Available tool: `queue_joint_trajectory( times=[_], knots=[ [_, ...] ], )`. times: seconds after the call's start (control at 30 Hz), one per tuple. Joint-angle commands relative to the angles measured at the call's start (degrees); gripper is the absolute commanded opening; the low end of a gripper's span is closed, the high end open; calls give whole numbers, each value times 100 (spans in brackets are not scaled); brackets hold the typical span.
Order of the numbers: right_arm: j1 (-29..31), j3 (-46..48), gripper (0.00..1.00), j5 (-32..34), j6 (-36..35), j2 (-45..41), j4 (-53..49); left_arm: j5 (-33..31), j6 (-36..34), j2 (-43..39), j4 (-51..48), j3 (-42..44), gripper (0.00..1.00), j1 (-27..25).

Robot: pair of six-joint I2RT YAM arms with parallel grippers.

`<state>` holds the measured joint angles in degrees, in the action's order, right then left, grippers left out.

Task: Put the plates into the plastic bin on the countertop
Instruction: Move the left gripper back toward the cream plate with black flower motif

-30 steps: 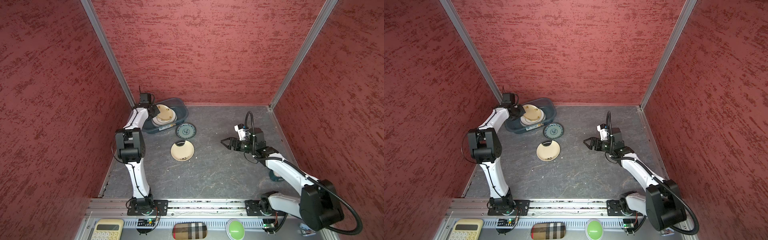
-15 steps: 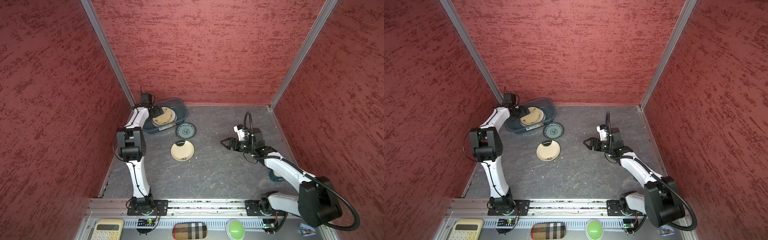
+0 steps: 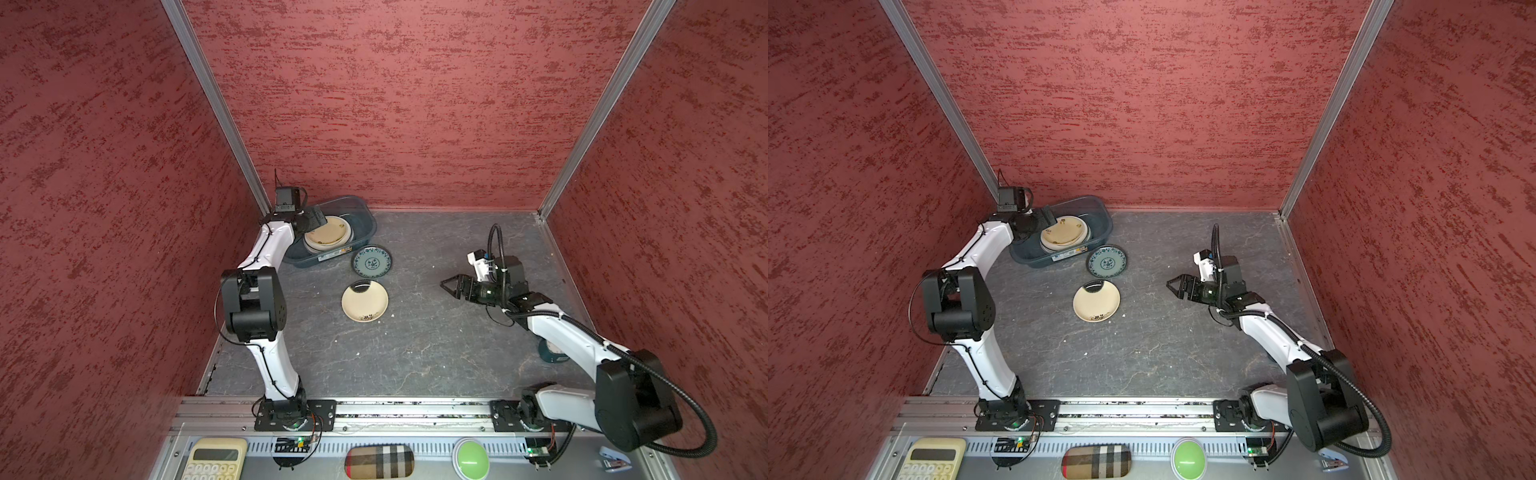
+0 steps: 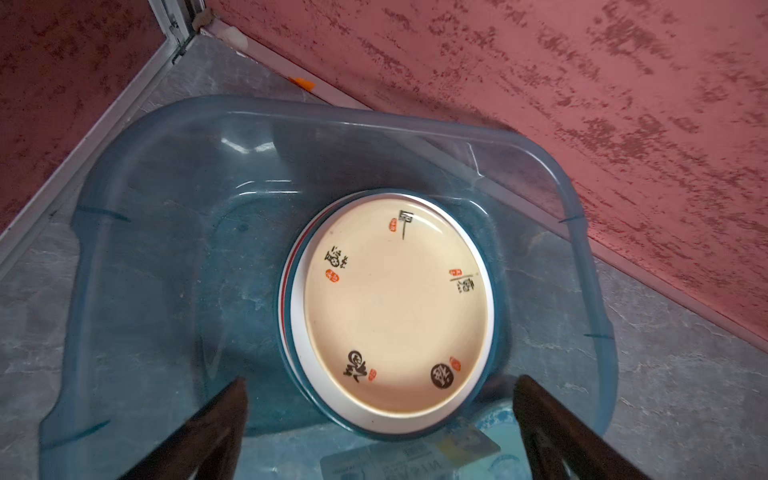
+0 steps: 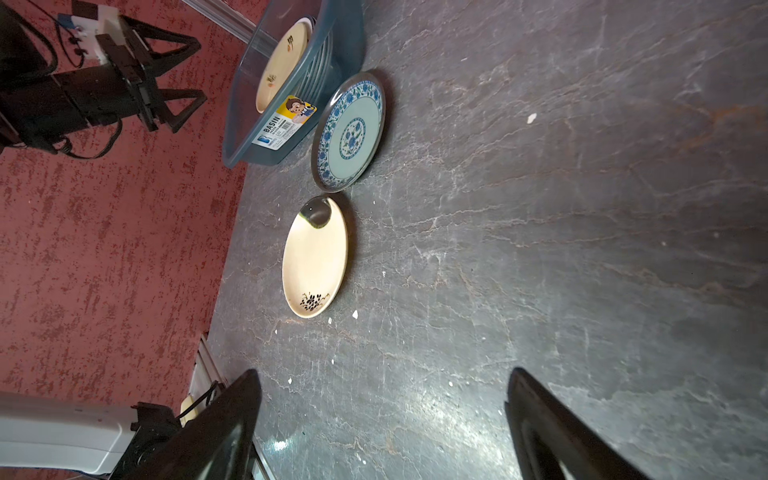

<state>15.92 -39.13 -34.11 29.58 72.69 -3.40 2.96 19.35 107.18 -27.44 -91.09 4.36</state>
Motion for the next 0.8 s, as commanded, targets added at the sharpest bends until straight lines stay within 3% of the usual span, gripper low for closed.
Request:
queue_joint_trajectory(
  times=[0.0, 0.4, 0.57, 0.77],
  knots=[
    [16, -13, 93, -39, 122, 44, 348, 205, 254, -657, 691, 605, 100, -87],
    [16, -178, 93, -407, 353, 355, 530, -409, 407, -3609, 1418, 3386, 100, -1147],
    [16, -289, 93, -448, 493, 446, 612, 166, 800, -4378, 1282, 4271, 100, -1196],
    [24, -318, 93, -551, 817, 523, 832, 820, 1193, -4630, 1383, 5188, 99, -1235]
  ],
)
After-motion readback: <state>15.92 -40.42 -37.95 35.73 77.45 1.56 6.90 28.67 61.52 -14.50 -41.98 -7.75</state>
